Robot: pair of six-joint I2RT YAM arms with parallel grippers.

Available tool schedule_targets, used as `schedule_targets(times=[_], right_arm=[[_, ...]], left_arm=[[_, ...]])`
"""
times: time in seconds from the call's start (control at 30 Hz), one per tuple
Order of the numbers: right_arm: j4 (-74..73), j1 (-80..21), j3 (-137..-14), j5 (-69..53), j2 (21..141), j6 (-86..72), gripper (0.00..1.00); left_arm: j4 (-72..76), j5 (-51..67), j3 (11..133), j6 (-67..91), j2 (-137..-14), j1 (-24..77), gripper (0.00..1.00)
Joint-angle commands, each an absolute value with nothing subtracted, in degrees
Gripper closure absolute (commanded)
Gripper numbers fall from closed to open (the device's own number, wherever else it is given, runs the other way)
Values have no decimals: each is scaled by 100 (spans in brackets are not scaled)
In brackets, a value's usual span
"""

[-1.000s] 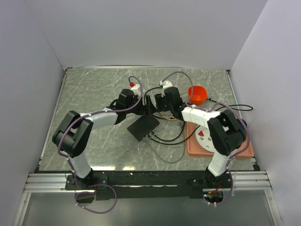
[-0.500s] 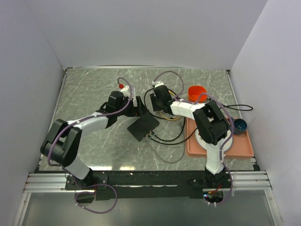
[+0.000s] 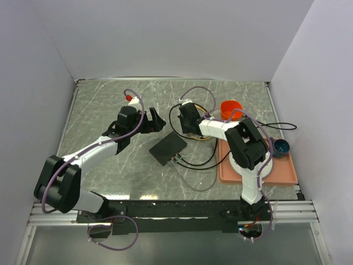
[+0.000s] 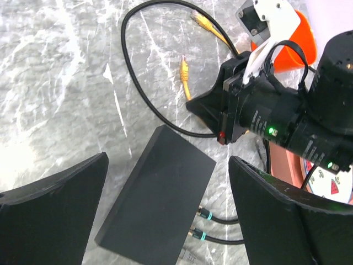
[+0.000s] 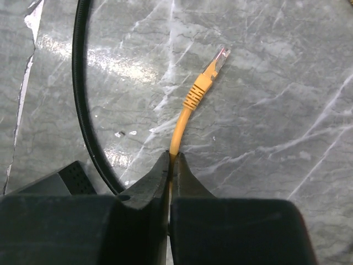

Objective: Insert the plug into the switch port

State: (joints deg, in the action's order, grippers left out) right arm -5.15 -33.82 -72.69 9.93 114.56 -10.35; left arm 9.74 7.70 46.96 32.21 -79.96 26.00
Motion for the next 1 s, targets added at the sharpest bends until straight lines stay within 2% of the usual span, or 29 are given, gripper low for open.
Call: schedule_targets(times=[0.0, 0.17, 0.27, 0.57, 0.73, 0.97], right_arm=[[-387, -3419, -7076, 835, 11015, -836, 100], [-123, -3401, -6497, 502, 9995, -361, 100], [121, -3410, -5971, 27, 8987, 139, 100], [554, -3349, -4326, -2213, 6779, 730, 100], [984, -3349, -3719, -2865, 6171, 598, 100], [941, -3349, -3656, -3077, 5871, 536, 100]], left_arm=[[1133, 799, 4509, 3146, -7541, 2435, 3], [1422, 1589, 4360, 3068, -7392, 2198, 3], [1669, 2108, 4254, 3050, -7278, 2101, 3], [3075, 3787, 3990, 3681, -7075, 2092, 1], [3883, 4517, 4008, 4226, -7137, 2127, 7], [3306, 4641, 4526, 4131, -7619, 2408, 14]])
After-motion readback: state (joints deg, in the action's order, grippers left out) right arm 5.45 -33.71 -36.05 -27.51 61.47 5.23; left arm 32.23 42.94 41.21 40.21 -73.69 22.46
